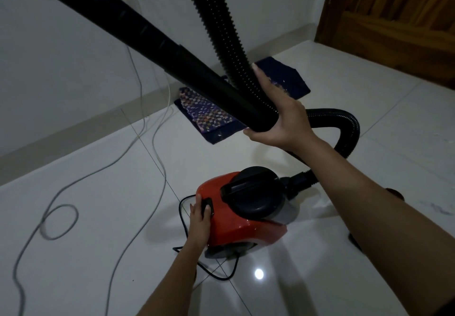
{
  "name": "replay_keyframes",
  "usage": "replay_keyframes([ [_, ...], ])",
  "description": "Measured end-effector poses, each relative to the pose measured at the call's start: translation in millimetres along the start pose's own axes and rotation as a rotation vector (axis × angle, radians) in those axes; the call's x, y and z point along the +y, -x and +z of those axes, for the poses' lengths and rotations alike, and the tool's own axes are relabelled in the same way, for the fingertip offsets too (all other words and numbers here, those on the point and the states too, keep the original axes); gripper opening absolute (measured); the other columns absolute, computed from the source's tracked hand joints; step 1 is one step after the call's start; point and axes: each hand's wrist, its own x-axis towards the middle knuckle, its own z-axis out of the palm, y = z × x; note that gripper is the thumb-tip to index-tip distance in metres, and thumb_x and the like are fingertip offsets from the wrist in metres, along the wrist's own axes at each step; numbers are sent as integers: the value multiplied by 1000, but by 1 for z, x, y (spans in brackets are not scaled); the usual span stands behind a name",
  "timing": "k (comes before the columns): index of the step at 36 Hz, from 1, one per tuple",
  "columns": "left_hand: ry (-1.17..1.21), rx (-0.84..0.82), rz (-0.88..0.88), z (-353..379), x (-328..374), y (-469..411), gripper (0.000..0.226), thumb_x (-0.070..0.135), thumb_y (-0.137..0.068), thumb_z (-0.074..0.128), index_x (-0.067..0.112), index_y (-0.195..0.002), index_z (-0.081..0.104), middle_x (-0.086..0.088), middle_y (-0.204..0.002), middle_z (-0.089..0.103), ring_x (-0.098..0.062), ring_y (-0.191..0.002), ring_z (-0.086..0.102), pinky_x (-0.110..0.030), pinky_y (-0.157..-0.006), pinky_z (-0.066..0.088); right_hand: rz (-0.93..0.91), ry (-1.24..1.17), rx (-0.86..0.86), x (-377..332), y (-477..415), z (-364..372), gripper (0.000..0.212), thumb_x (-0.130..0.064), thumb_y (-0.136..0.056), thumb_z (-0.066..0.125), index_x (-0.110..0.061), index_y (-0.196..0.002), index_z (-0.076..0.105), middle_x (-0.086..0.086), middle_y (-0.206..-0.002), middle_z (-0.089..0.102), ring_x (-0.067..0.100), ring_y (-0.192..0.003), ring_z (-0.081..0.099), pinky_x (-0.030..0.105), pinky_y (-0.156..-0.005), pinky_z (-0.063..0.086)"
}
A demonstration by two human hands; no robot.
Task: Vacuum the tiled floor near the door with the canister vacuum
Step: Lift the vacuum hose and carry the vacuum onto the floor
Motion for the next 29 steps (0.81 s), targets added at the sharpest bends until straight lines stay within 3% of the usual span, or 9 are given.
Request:
replay_keyframes([
  [2, -28, -15, -28, -2, 1, -3, 62, 50, -99, 32, 34, -153, 5, -3, -157, 16, -27, -148, 7, -55, -118, 18, -4, -13, -12, -3, 1, -2, 106, -36, -65, 77, -34, -152, 17, 3, -133, 57, 21, -113, 60, 43, -91, 54],
  [6, 92, 81, -75, -3, 38, 11, 42, 26, -103, 34, 20, -145, 35, -4, -126, 54, -21, -113, 52, -40, -102, 40, 11, -56, -25, -10, 0, -7, 107, -37, -65, 77, -42, -151, 14, -3, -129, 58, 16, -110, 60, 41, -92, 53],
  [8, 181, 162, -37, -3, 73, 21, 43, 26, -104, 35, 17, -146, 35, -3, -136, 50, -24, -124, 48, -37, -107, 35, 19, -74, -26, -13, 0, -9, 107, -38, -65, 78, -45, -150, 13, -5, -128, 58, 13, -109, 60, 40, -93, 53],
  [11, 301, 258, 139, -11, 137, 36, 48, 34, -103, 33, 17, -148, 33, -1, -153, 34, -18, -142, 30, -35, -116, 22, 13, -83, -25, -17, 0, -12, 108, -39, -65, 79, -44, -151, 13, -4, -133, 56, 13, -114, 58, 40, -97, 51],
  [15, 568, 325, 458, -38, 225, 67, 45, 39, -102, 35, 22, -143, 40, 12, -143, 45, 0, -133, 38, -25, -114, 26, -10, -99, -23, -24, 1, -16, 107, -38, -66, 79, -53, -147, 11, -4, -145, 48, 13, -126, 51, 35, -105, 45],
  [17, 707, 317, 612, -53, 264, 90, 47, 37, -102, 33, 17, -145, 35, 9, -142, 45, -2, -132, 40, -21, -112, 28, -18, -90, -28, -28, 1, -18, 108, -37, -66, 79, -58, -145, 9, -6, -146, 46, 12, -127, 49, 32, -105, 43],
  [21, 811, 221, 872, -80, 317, 123, 60, 31, -95, 36, 9, -149, 23, -12, -150, 38, -20, -139, 38, -31, -116, 30, -23, -53, -55, -34, 2, -23, 109, -38, -66, 78, -58, -145, 6, -4, -144, 47, 15, -125, 51, 35, -102, 46],
  [24, 727, 208, 972, -96, 333, 127, 61, 22, -95, 42, 10, -149, 15, -6, -127, 52, -18, -124, 52, -40, -113, 37, -20, -46, -84, -34, 2, -26, 110, -34, -69, 80, -56, -146, 5, -2, -144, 47, 17, -125, 51, 39, -102, 48],
  [29, 559, 249, 997, -107, 343, 123, 50, 13, -98, 46, 14, -141, 21, -7, -118, 58, -18, -111, 62, -49, -107, 43, -21, -38, -155, -32, -1, -31, 112, -29, -73, 80, -50, -149, -1, -2, -147, 42, 16, -127, 48, 37, -102, 47],
])
